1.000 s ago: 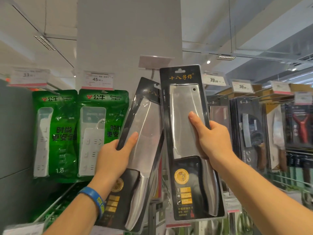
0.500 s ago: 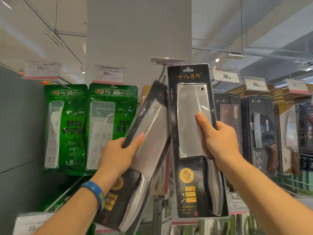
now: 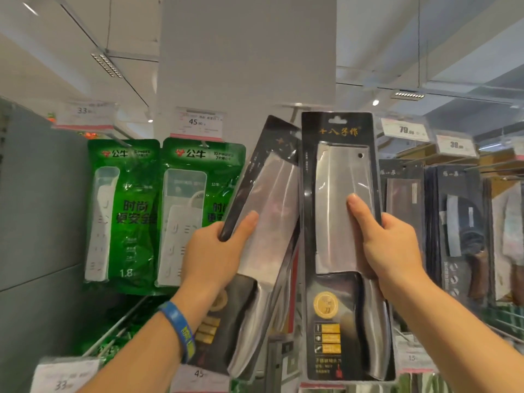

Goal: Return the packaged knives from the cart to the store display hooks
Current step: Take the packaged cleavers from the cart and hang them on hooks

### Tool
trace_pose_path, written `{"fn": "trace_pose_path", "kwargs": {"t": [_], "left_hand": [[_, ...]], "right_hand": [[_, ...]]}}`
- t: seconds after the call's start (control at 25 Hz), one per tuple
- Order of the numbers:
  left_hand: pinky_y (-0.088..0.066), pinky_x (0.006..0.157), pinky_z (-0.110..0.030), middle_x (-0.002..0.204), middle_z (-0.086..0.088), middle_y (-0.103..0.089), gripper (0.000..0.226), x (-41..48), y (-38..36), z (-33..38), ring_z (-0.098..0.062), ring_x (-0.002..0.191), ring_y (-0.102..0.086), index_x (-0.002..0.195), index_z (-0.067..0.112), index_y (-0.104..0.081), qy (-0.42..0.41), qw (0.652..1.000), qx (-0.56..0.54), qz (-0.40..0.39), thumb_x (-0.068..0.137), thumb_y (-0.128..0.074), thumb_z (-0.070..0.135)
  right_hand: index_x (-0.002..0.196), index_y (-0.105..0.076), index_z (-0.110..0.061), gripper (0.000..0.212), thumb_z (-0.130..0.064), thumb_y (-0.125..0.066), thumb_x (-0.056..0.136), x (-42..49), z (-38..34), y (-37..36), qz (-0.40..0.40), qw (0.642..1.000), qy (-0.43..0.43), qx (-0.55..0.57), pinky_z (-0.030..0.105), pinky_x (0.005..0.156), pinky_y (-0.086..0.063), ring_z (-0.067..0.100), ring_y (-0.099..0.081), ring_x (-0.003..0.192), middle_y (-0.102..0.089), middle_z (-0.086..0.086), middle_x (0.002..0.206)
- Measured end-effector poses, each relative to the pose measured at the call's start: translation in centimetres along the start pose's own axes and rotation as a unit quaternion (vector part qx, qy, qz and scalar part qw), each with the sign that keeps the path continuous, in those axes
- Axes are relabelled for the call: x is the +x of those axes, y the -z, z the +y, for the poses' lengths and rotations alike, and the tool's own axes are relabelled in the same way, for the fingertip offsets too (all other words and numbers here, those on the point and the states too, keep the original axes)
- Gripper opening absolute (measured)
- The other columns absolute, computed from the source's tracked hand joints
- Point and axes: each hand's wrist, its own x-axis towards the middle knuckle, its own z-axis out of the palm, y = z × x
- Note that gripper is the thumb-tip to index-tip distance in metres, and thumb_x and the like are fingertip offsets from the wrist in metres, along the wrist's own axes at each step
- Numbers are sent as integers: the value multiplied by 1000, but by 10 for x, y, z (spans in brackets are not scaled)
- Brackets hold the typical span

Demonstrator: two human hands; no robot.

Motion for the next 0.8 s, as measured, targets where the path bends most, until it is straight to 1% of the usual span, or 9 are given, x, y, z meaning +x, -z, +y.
{"fn": "trace_pose_path", "kwargs": {"t": [0.04, 0.12, 0.2, 0.28, 0.36, 0.44, 0.52, 0.64, 0.8], "left_hand": [[-33, 46, -23, 51, -3, -53, 79, 2, 0, 0, -8, 43, -46, 59, 9, -55, 3, 1000, -6, 5, 68, -51, 87], [-29, 42, -18, 45, 3, -48, 73, 4, -2, -1, -5, 41, -42, 53, 16, -49, -5, 1000, -17, 6, 67, -51, 87], [-33, 45, -23, 51, -5, -54, 80, 4, -5, -6, -7, 43, -45, 55, 10, -53, -10, 1000, -18, -3, 67, -52, 89], [-36, 47, -28, 53, -4, -57, 81, 4, -7, -10, -10, 44, -48, 58, 10, -55, -7, 1000, -11, -11, 66, -51, 91], [-35, 44, -21, 50, 2, -56, 76, 5, -7, -8, -8, 44, -49, 56, 16, -52, -2, 1000, -15, -17, 66, -50, 91], [-37, 45, -19, 57, 3, -62, 76, 9, -7, -7, -7, 48, -55, 59, 16, -56, 7, 1000, -21, -21, 67, -49, 91], [-41, 49, -25, 62, -5, -63, 82, 11, -8, -10, -11, 49, -55, 63, 10, -58, 9, 1000, -20, -18, 67, -48, 91], [-37, 49, -31, 56, -12, -55, 85, 8, -6, -10, -14, 47, -49, 62, 6, -54, -14, 1000, 6, -27, 67, -48, 91], [-35, 45, -25, 47, 3, -48, 75, 7, -8, -6, -11, 45, -45, 56, 13, -50, -17, 999, 11, -27, 68, -50, 87]], "right_hand": [[63, -50, -15, 70, -82, -68, 70, -1, 1, 0, -2, 1000, 3, 1, 31, 51, -41, 8, -53, 45, -58, -5, 50], [62, -46, -15, 67, -77, -68, 74, -2, -2, 0, 8, 1000, 12, -3, 28, 48, -39, 2, -47, 40, -53, -12, 44], [62, -43, -15, 65, -74, -68, 77, -3, -5, 1, 10, 1000, 21, -3, 18, 40, -36, 0, -44, 37, -48, -14, 41], [64, -46, -14, 64, -71, -69, 78, -4, -7, 1, 3, 1000, 24, 9, 11, 34, -31, -2, -47, 36, -50, -16, 40], [66, -48, -12, 63, -70, -69, 78, -4, -8, 1, -1, 1000, 22, 19, 9, 34, -32, -5, -50, 38, -52, -16, 41], [65, -47, -12, 63, -69, -69, 78, -4, -9, 2, -2, 999, 26, 24, 9, 34, -32, -5, -50, 37, -52, -16, 41], [65, -48, -12, 63, -70, -69, 78, -3, -9, 2, -1, 999, 26, 25, 10, 34, -32, -4, -49, 37, -53, -16, 42], [63, -46, -14, 62, -70, -70, 78, -3, -8, 3, 2, 999, 28, 27, 10, 34, -32, -4, -47, 35, -51, -17, 40], [64, -47, -12, 69, -77, -67, 72, -6, -7, 2, -4, 999, 27, 22, 12, 36, -34, -1, -48, 37, -51, -14, 42]]}}
